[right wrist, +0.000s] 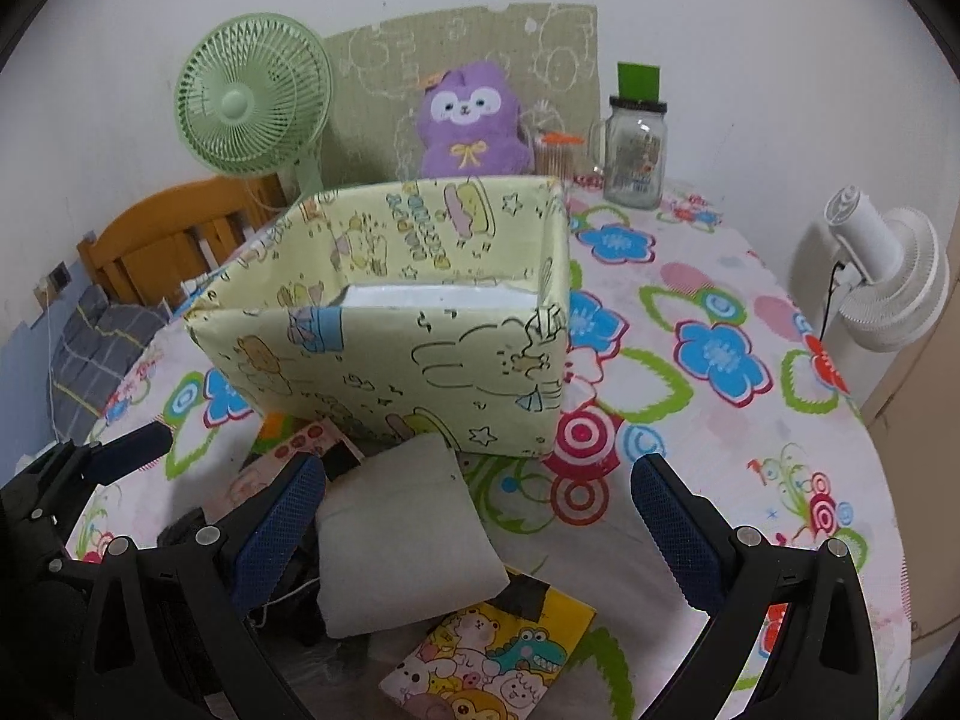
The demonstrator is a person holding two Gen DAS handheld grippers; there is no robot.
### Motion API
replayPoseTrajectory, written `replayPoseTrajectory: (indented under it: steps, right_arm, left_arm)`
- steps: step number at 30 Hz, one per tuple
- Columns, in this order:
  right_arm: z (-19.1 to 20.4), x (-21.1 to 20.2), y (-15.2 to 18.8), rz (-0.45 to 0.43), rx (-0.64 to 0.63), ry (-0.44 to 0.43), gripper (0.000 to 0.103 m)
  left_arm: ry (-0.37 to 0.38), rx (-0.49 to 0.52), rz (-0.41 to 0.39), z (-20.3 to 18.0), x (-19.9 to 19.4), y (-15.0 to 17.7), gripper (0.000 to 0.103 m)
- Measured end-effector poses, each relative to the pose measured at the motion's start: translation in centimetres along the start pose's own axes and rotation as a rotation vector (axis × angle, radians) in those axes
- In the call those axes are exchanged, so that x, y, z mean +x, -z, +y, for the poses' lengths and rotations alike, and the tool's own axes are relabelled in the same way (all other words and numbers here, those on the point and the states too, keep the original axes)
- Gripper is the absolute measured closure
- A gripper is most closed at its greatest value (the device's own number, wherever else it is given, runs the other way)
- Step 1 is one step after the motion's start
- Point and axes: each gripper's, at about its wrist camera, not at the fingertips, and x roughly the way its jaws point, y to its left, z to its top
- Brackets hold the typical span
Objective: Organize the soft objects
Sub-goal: 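Reach the left tool to the pink tissue packet while the right tool reaches the white cloth, then close the left tool on the pink packet while the right tool closes on the white cloth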
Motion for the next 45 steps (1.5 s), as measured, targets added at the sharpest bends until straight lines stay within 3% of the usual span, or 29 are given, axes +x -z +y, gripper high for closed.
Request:
replayPoseTrajectory:
  steps: [6,16,26,37,45]
  right_arm:
    - [-0.3,1.4,0.0,0.034,0.002,0.006,0.0]
    - [0.0,3.1,0.0,0.076,-0.009,-0.001,0.0]
    - [0.0,3.0,0.1,0.081,-0.006,-0.006,0.0]
    - [1.4,2.6,0.7,0.094,-0.037,-0.023,0.0]
    - [1.8,4.5,1.1,0.168,0.004,-0.065,0.002]
  left_arm:
    - [0.007,0.014,0.03,-0.1,1.3,-0.1,0.011]
    - [0.043,0.033,0.097,-0.2,3.2,0.0,0.036]
    - [0.058,0.049,0.081,-0.4,2.9,0.2,0.061]
    - [0.029,0.042,0.062,0.6,1.6,1.1,0.062]
    - [0.03,0.048,0.063,1.1,1.4,1.8,0.062]
